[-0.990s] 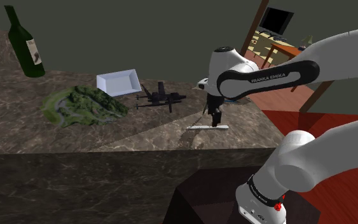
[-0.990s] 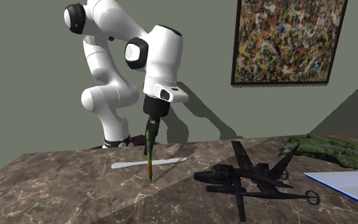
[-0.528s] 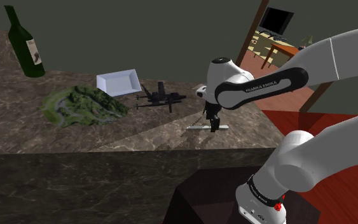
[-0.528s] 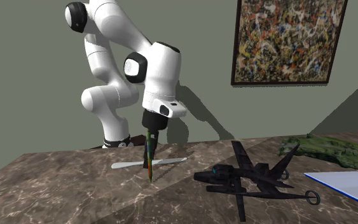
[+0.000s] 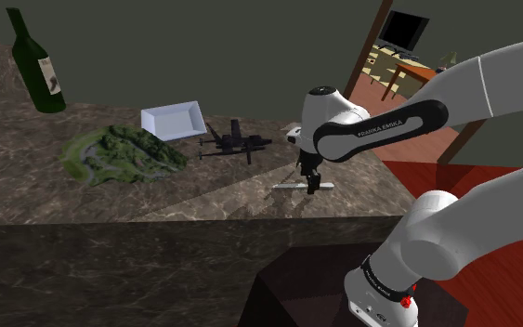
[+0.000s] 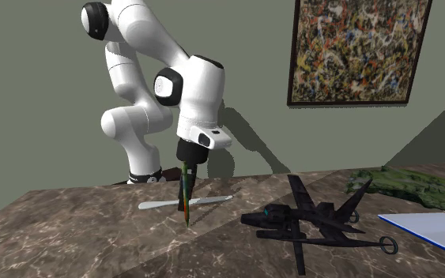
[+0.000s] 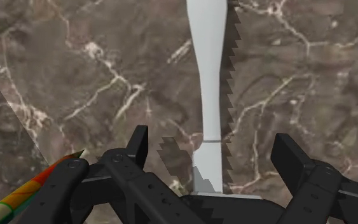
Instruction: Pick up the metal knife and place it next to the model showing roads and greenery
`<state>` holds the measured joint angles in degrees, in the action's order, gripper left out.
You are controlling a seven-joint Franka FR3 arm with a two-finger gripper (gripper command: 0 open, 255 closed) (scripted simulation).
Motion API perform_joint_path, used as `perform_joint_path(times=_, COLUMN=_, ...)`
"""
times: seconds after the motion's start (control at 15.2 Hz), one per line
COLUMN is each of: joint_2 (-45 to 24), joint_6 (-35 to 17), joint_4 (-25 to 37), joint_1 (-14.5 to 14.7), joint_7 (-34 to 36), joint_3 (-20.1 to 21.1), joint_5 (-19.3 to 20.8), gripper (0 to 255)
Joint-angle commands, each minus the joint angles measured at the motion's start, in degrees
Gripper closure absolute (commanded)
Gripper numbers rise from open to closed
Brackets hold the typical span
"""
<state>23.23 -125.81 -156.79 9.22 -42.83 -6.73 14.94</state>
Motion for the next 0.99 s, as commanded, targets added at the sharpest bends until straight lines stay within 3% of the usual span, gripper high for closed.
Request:
perform_joint_path(times=0.0, joint_2=0.00, joint_6=0.00, joint_4=0.00, joint_1=0.00, joint_7=0.00, joint_3=0.00, joint_5=0.00, gripper=255)
perform_joint_path(times=0.59, joint_2=-0.01, joint_6=-0.02, joint_4=0.00, joint_1=-0.03, joint_7=-0.01, joint_3=0.03, joint_5=-0.01, gripper=255)
perform_joint_path(times=0.92, joint_2=2.93, joint_6=4.81, joint_4=1.93, joint_1=0.17, joint_7=-0.81, joint_3=0.29, joint_5=-0.69, gripper=255)
